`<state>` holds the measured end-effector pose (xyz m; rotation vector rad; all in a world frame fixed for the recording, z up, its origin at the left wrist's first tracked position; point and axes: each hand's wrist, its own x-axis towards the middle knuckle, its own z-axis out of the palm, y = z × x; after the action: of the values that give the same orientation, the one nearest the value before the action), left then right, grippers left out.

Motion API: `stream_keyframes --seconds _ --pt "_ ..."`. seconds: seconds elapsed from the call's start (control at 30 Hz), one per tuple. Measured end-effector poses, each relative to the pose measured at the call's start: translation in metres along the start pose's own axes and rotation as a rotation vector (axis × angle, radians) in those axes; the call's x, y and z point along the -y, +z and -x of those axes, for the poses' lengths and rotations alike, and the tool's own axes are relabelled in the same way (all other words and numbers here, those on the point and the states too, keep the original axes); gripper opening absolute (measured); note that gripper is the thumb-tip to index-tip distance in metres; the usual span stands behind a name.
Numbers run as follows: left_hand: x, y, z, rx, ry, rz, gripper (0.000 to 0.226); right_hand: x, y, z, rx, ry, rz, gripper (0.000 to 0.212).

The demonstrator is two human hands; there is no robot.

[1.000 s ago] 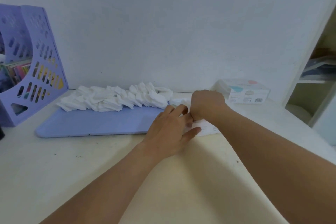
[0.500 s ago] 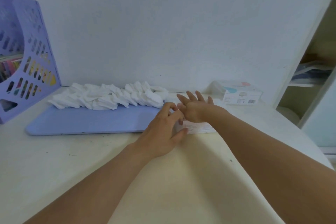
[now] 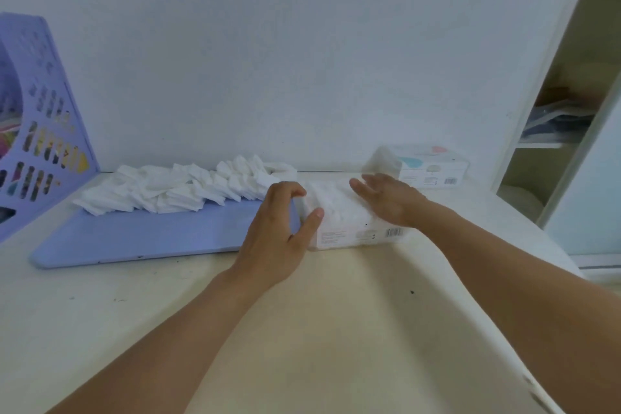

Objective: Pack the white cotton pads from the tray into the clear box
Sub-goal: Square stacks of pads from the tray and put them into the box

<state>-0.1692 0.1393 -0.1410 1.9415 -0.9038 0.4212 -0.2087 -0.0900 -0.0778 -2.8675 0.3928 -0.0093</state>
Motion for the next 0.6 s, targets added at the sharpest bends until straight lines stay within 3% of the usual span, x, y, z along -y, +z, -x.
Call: stream_keyframes --seconds 0.07,0.13,0.2,0.33,0.47,0.53,0.6 --pt "-0.007 0.0 -0.015 0.057 -0.073 -0.062 0.06 -0.001 0.008 -0.005 0.04 0.028 0.048 0.064" --pt "-0.018 0.003 -0.041 0.237 -0.188 -0.156 0.072 0.005 0.011 -0.005 0.035 0.108 0.062 0.077" --pt "-0.025 0.012 -0.069 0.424 -0.313 -0.244 0.068 0.012 0.014 -0.005 0.028 0.129 0.093 0.08" --pt "-0.032 0.044 -0.083 0.577 -0.46 -0.474 0.069 0.012 0.016 -0.003 -0.008 -0.004 0.044 0.062" --pt "-0.033 0.042 -0.084 0.715 -0.328 -0.756 0.069 0.008 0.019 -0.006 0.011 0.002 -0.105 0.058" --pt "-0.029 0.042 -0.09 0.768 -0.232 -0.743 0.066 0.008 0.011 -0.011 0.12 -0.004 -0.209 0.061" --pt "-0.025 0.042 -0.091 0.802 -0.132 -0.696 0.062 0.011 0.003 -0.017 0.19 -0.014 -0.331 0.086"
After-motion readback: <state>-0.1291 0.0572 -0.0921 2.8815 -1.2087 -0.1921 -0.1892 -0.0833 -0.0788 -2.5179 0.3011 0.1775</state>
